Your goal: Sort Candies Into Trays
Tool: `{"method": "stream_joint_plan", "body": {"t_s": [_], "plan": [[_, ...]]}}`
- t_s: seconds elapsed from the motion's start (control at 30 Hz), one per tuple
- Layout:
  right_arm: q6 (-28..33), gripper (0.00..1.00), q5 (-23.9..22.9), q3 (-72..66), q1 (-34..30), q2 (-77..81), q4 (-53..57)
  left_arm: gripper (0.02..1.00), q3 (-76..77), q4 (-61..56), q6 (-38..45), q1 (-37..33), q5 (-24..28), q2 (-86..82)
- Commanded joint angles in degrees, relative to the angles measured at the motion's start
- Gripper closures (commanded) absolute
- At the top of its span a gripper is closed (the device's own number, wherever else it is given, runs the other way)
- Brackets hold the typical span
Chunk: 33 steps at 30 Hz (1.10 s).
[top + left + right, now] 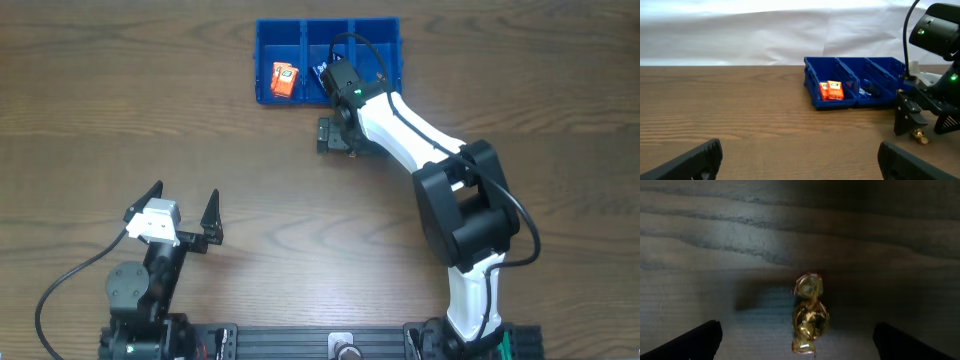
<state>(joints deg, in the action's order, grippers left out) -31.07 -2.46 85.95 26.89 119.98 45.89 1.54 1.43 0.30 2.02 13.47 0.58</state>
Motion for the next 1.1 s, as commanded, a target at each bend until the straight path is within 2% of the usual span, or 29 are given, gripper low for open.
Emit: {"method": "stream_joint_plan", "body": {"t_s": [0.03,0.17,0.3,0.33,0.43,0.67,0.77,0.83,0.87,1.03,1.1], "plan": [[-0.9,0.003,-0.7,-0.2,-0.9,2.3,-0.9,0.020,-1.3,1.6,0.8,-0.2,1.4,-0.4],[-0.9,0.007,-2.9,-0.2,-0.9,2.5,-1.1,0.020,-1.3,1.6,0.8,-0.2,1.4,-0.4],[-0.9,0.040,-3.0,-0.2,-0.9,2.5,-1.3,0.020,-1.3,1.6,0.8,-0.2,1.4,-0.4],[-0.9,0.075,-3.0,-0.2,-0.9,2.5,-1.4,0.020,-1.3,1.6,0.8,-0.2,1.4,-0.4],[-0.9,0.305,-3.0,-0.2,-0.9,2.5,-1.6,0.020,-1.3,1.6,0.9,-0.2,1.4,-0.4],[-1.8,0.630,-2.8,-0.2,-0.9,2.5,-1.7,0.020,-1.3,1.6,0.8,-0.2,1.4,-0.4],[-1.8,0.709,-2.8,-0.2,-0.9,2.5,-1.7,0.020,-1.3,1.6,0.8,-0.2,1.4,-0.4],[-1.8,0.844,-2.4,-0.2,-0.9,2.5,-1.7,0.020,-1.3,1.6,0.8,-0.2,1.4,-0.4],[-1.9,0.875,-2.1,-0.2,-0.9,2.4,-1.7,0.020,-1.3,1.6,0.8,-0.2,1.4,-0.4],[-1.7,0.882,-2.5,0.0,-0.9,1.5,-1.0,0.020,-1.3,1.6,0.8,-0.2,1.4,-0.4],[-1.5,0.884,-4.1,0.2,-1.2,-0.7,-1.1,0.020,-1.3,1.6,0.8,-0.2,1.4,-0.4]]}}
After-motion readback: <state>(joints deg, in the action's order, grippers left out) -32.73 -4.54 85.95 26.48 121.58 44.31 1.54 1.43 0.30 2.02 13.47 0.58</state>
